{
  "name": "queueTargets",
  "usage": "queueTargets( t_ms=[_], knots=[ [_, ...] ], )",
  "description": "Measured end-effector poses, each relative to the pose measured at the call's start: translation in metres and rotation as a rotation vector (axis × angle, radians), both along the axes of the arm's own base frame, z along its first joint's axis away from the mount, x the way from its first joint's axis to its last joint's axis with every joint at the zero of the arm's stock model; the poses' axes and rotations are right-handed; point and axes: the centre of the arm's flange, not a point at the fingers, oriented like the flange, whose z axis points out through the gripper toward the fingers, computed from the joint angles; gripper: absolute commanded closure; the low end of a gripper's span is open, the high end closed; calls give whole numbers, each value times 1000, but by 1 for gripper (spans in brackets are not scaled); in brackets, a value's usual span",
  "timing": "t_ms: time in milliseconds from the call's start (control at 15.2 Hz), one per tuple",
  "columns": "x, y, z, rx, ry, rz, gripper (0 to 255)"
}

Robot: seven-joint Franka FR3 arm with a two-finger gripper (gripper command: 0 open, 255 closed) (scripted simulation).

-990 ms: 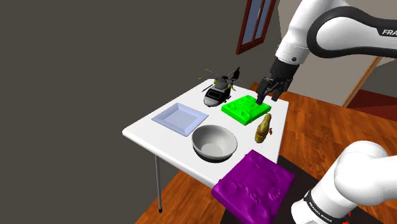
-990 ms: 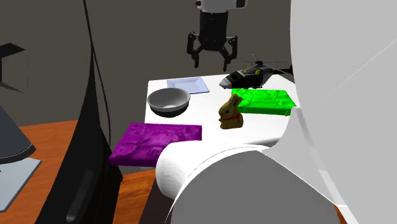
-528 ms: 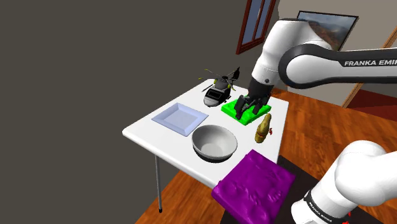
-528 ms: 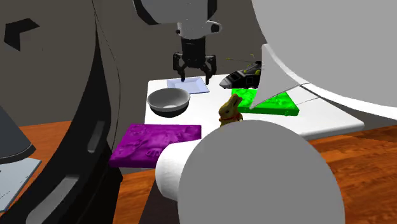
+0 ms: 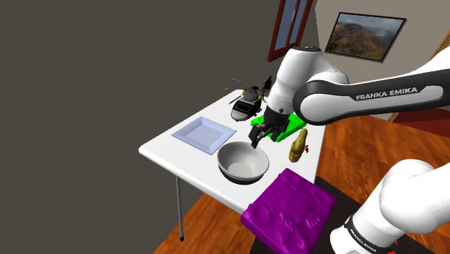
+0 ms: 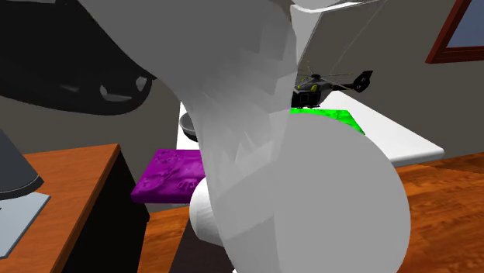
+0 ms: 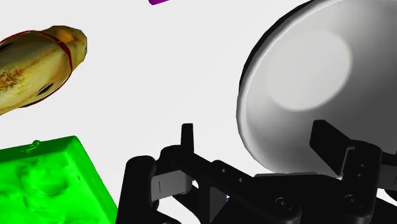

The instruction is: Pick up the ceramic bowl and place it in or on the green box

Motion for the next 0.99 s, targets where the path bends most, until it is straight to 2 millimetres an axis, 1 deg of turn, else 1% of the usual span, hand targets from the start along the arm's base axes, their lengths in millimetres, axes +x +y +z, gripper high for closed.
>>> queueTargets(
  t_ms=[264, 660, 726, 990],
  knots=[
    [1, 0, -20, 0, 0, 0, 0],
    [2, 1, -25, 0, -1, 0, 0],
    [2, 1, -25, 0, -1, 0, 255],
    [2, 1, -25, 0, -1, 0, 255]
  ],
)
